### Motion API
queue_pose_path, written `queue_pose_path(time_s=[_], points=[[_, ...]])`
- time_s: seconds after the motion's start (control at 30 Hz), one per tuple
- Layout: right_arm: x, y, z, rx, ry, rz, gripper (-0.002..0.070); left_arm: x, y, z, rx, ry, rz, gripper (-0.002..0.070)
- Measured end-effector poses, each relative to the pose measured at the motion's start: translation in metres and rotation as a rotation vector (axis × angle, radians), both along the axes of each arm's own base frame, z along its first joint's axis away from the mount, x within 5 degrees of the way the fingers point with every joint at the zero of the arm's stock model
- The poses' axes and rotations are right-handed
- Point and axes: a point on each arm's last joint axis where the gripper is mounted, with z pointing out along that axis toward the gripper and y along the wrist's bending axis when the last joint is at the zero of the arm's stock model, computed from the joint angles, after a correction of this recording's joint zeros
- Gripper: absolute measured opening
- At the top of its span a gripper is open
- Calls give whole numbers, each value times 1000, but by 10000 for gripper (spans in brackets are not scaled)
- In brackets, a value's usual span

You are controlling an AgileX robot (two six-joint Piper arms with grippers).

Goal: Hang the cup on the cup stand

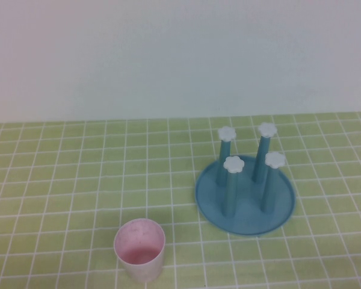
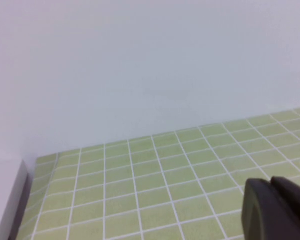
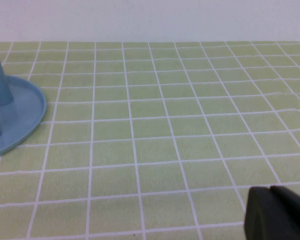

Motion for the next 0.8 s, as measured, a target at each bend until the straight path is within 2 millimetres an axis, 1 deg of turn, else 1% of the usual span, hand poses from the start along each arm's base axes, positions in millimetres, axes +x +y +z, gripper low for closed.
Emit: queue_pose_path(time_s=[0.43,0.63,0.8], points=[[0,0,0,0,2,0,-1,0,0,-2,2,21,-4,0],[0,3,0,93,-5,6,-1,0,0,-2,2,21,-4,0],[0,3,0,72,-4,5,-1,0,0,-2,2,21,-4,0]])
